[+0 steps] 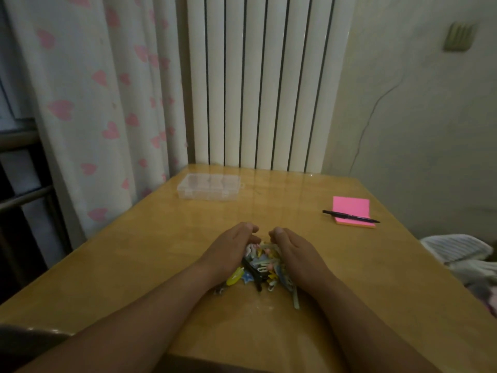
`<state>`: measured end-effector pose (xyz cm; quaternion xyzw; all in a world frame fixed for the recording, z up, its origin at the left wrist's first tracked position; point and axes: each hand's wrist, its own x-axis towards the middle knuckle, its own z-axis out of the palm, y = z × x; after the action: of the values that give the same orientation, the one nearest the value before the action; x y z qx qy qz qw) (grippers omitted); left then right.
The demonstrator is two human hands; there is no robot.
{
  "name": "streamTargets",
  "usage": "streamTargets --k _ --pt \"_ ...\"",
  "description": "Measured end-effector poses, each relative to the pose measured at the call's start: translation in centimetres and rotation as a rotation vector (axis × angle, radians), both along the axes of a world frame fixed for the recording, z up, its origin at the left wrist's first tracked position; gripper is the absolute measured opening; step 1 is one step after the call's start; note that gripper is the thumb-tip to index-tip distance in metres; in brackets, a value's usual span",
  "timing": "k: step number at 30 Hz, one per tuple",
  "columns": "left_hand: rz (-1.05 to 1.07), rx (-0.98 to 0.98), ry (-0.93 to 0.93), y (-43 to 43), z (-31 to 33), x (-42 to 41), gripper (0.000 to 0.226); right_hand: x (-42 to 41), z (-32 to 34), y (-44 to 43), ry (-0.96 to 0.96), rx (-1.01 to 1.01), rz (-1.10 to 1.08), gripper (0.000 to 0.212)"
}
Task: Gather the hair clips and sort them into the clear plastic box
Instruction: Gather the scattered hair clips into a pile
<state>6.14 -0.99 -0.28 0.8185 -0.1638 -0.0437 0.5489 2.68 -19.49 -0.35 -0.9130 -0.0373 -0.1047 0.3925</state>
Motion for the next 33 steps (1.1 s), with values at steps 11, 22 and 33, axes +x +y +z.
streamTargets --k 11,22,33 --pt "0.296 0.007 -0.101 -2.9 -0.1 -2.0 0.051 -0.4 -0.2 3.8 -0.106 0.074 -0.163 0.040" --pt "0.046 -0.092 0.054 -0.2 0.3 1.8 0.067 1.9 0.9 1.7 0.031 0.288 -0.107 0.058" --pt "0.421 0.116 -0.131 6.0 0.2 13.3 0.034 14.7 3.1 3.1 0.152 -0.069 -0.036 0.042"
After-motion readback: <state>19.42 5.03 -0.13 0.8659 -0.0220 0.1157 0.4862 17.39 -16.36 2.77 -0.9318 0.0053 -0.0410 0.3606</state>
